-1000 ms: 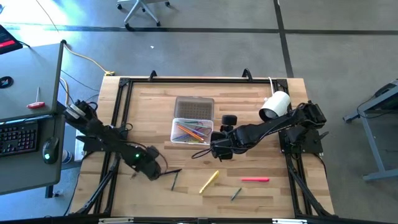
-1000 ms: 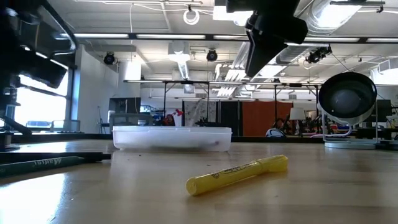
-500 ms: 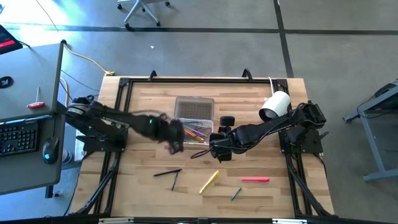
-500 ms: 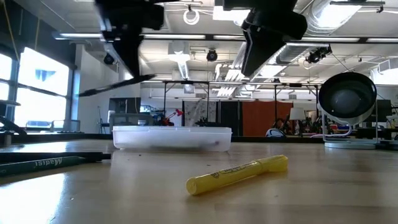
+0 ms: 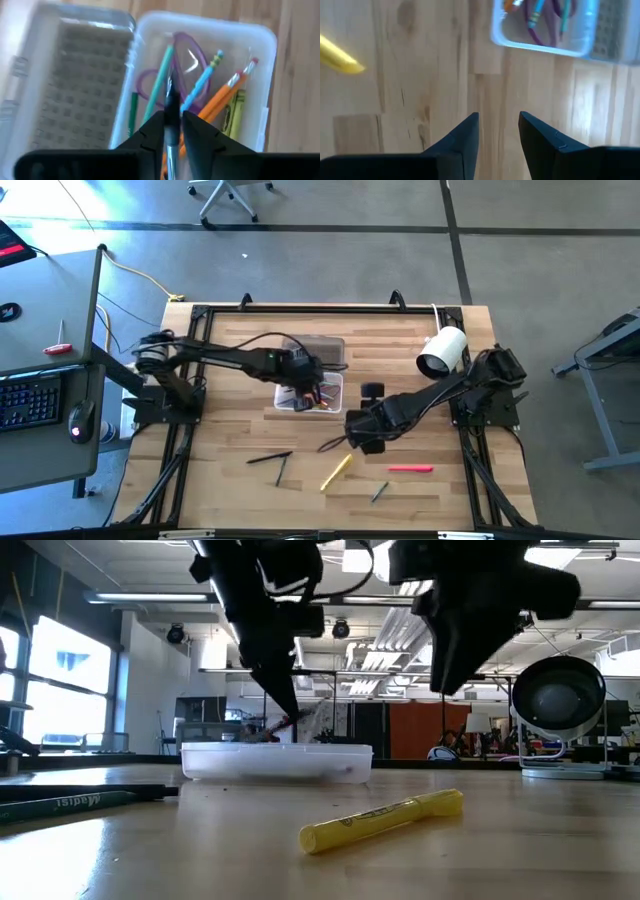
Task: Pick & place school supplies into a supply box
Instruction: Put the left black pen into the black box, then put the yellow pen into the black box
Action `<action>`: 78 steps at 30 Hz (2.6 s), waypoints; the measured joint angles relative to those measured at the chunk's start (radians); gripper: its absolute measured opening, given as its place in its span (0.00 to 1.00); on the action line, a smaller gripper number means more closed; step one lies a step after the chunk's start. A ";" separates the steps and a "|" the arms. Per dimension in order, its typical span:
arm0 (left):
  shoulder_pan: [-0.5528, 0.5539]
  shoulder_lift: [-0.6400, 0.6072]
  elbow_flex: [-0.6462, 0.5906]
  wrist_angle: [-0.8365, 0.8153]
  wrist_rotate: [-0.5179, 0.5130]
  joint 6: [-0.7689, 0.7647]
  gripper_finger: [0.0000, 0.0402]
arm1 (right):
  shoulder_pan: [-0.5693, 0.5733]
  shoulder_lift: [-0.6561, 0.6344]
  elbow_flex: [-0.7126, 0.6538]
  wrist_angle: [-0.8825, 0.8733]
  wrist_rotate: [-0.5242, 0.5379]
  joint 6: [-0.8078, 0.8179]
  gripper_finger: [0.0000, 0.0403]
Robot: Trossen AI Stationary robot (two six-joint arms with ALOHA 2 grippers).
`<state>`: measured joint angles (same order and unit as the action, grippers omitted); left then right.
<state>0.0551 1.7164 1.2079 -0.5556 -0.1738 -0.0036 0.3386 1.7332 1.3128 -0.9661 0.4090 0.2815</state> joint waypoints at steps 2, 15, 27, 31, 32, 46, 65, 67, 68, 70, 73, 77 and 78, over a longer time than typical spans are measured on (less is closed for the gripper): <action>-0.002 0.021 0.000 0.004 0.004 0.001 0.30 | 0.013 0.000 -0.046 0.069 -0.010 -0.050 0.29; -0.003 0.027 0.158 -0.175 0.042 0.000 0.45 | 0.037 0.000 -0.295 0.797 -0.401 -0.388 0.29; -0.003 0.027 0.676 -0.828 0.087 -0.028 0.37 | 0.040 0.003 -0.635 1.488 -0.562 -0.380 0.29; -0.003 0.026 0.814 -1.017 0.093 -0.031 0.34 | 0.039 0.025 -0.634 1.513 -0.577 -0.341 0.29; -0.003 0.025 0.837 -1.024 0.090 -0.035 0.33 | 0.041 0.044 -0.622 1.521 -0.576 -0.351 0.29; -0.086 -0.239 0.742 -1.015 0.185 -0.109 0.19 | 0.021 0.216 -0.538 1.550 -0.576 -0.439 0.23; -0.313 -0.664 0.044 -0.605 -0.108 -0.402 0.15 | 0.058 0.331 -0.559 1.591 -0.397 -0.344 0.31; -0.311 -0.667 0.016 -0.582 -0.108 -0.402 0.17 | 0.053 0.332 -0.559 1.590 -0.400 -0.334 0.31; -0.311 -0.666 0.004 -0.580 -0.107 -0.402 0.17 | 0.050 0.332 -0.559 1.590 -0.402 -0.323 0.31; -0.311 -0.668 -0.010 -0.542 -0.108 -0.395 0.17 | 0.046 0.332 -0.559 1.592 -0.408 -0.301 0.31; -0.311 -0.667 -0.027 -0.512 -0.108 -0.378 0.17 | 0.037 0.334 -0.559 1.601 -0.427 -0.330 0.27; -0.311 -0.667 -0.029 -0.439 -0.108 -0.341 0.15 | 0.017 0.337 -0.563 1.628 -0.434 -0.340 0.13; -0.311 -0.667 -0.029 -0.417 -0.108 -0.337 0.14 | 0.010 0.338 -0.563 1.641 -0.436 -0.340 0.08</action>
<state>-0.2558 1.0496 1.1790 -0.9721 -0.2817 -0.3408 0.3487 2.0716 0.7494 0.6753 -0.0269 -0.0582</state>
